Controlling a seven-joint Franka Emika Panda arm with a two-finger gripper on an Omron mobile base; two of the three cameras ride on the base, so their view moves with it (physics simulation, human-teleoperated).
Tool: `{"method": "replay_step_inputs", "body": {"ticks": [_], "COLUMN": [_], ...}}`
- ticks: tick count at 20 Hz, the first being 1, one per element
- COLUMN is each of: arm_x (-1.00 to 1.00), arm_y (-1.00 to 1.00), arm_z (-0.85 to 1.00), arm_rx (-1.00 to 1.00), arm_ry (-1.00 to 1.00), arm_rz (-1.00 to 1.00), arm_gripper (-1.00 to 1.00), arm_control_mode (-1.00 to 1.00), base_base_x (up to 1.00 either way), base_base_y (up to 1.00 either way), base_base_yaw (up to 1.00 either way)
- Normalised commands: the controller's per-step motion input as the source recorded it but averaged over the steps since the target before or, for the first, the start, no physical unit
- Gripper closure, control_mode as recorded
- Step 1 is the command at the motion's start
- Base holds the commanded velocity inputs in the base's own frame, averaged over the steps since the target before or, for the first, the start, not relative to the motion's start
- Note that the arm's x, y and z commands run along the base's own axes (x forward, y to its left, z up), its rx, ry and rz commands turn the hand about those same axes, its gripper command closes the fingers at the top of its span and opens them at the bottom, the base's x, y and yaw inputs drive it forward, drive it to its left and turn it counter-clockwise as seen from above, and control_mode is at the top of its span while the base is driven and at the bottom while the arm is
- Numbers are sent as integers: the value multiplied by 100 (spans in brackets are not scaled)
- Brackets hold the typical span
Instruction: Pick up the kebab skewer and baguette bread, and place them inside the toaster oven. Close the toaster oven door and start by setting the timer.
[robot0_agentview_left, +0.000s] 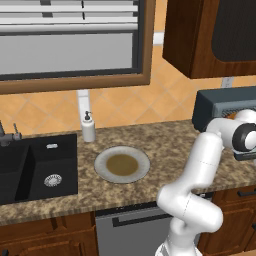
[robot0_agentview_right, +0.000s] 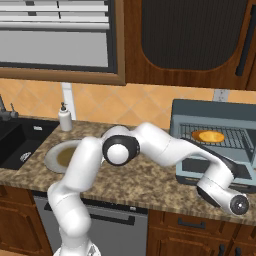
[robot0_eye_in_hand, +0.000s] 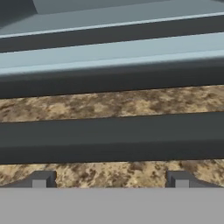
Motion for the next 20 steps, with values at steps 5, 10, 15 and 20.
{"method": "replay_step_inputs", "body": {"ticks": [5, 10, 15, 20], "arm_x": [3, 18, 20, 6], "arm_y": [0, 0, 0, 1], "arm_z": [-12, 0, 0, 13], "arm_rx": [-1, 0, 0, 0], "arm_ry": [0, 0, 0, 0], "arm_rz": [0, 0, 0, 0], "arm_gripper": [-100, -100, -100, -100], "arm_control_mode": [-100, -100, -100, -100], "base_base_x": [0, 0, 0, 0], "base_base_y": [0, 0, 0, 0], "base_base_yaw": [0, 0, 0, 0]}}
